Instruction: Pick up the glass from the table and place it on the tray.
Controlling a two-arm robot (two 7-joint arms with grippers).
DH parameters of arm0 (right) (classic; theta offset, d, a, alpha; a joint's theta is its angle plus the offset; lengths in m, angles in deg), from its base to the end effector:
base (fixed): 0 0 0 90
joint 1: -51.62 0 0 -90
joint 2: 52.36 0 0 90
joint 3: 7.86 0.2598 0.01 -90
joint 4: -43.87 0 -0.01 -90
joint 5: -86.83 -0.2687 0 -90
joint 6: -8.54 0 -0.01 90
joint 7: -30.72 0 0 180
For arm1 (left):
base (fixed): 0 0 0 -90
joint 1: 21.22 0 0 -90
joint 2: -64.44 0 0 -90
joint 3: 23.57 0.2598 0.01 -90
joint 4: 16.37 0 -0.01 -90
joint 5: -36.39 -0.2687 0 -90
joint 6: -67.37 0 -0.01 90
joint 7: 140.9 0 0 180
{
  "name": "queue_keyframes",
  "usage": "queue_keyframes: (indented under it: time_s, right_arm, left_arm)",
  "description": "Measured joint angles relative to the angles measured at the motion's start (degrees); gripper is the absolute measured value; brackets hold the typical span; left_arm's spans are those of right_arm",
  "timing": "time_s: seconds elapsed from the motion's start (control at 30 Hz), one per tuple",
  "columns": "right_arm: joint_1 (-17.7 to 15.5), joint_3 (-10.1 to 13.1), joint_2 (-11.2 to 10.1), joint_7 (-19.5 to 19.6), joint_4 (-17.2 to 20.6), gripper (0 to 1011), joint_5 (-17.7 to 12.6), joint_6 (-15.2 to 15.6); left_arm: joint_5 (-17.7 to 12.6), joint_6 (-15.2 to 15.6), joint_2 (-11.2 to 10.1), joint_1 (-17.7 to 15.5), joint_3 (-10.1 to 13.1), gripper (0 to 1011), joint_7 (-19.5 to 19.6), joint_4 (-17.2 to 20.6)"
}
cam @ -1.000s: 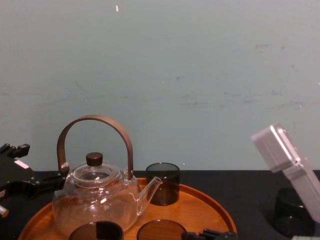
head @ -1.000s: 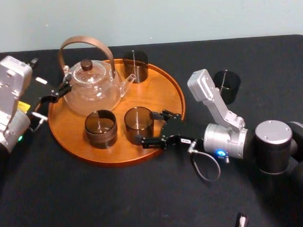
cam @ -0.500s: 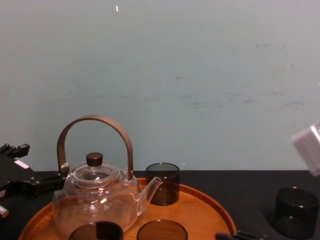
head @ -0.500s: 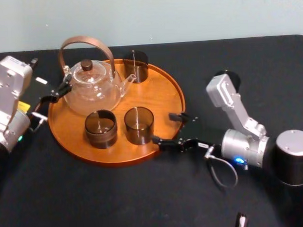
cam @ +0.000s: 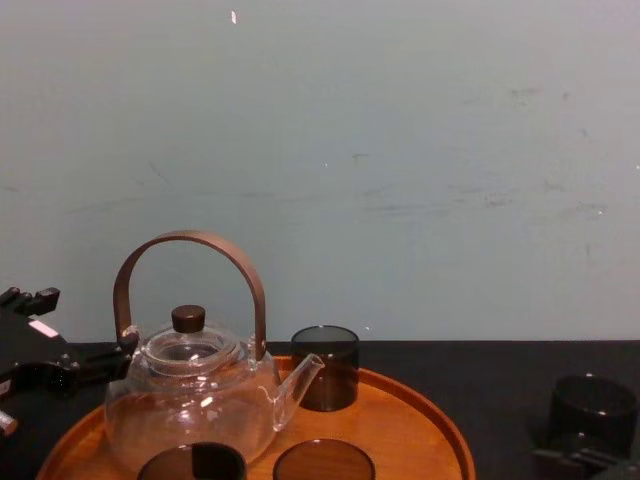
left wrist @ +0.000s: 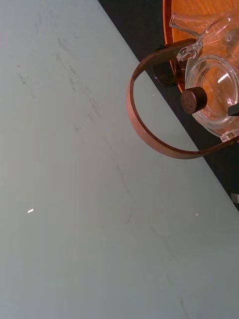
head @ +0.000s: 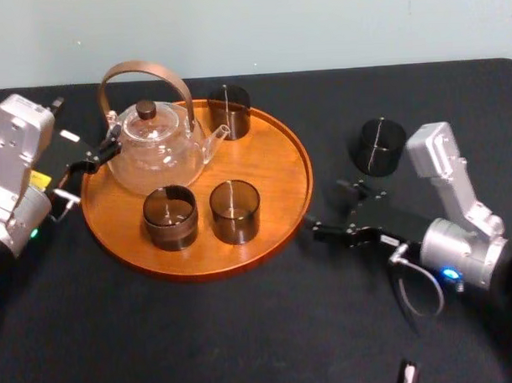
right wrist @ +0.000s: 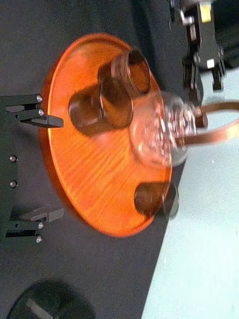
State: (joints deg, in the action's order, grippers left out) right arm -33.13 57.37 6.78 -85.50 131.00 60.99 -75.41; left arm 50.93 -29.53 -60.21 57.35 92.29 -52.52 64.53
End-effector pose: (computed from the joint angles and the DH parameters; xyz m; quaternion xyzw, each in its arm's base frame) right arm 0.2880 -0.0422 -0.2813 -0.1242 0.0760 -0.3691 0.9179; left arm 0.3153 0.0761 -0.2702 0.1416 -0.1325 0.5799 0.7912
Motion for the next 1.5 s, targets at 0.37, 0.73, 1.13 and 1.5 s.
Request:
queue_keyframes:
  time_s: [0.37, 0.73, 1.13, 1.5]
  right_arm:
    - [-2.4, 5.1, -0.5, 2.2, -0.5, 1002, -1.3, -0.9]
    - [-3.6, 10.3, -0.3, 3.7, -2.2, 1002, -2.4, -1.5]
    - [-3.8, 11.6, 0.2, 3.9, -3.4, 1002, -2.5, -1.2]
    - [-2.9, 11.9, 0.8, 4.4, -4.4, 1002, -1.5, -0.7]
  left_arm:
    - [0.0, 0.0, 0.0, 0.0, 0.0, 1001, 0.0, 0.0]
    - [0.0, 0.0, 0.0, 0.0, 0.0, 1001, 0.0, 0.0]
    - [0.0, 0.0, 0.0, 0.0, 0.0, 1001, 0.0, 0.0]
    - [0.0, 0.0, 0.0, 0.0, 0.0, 1001, 0.0, 0.0]
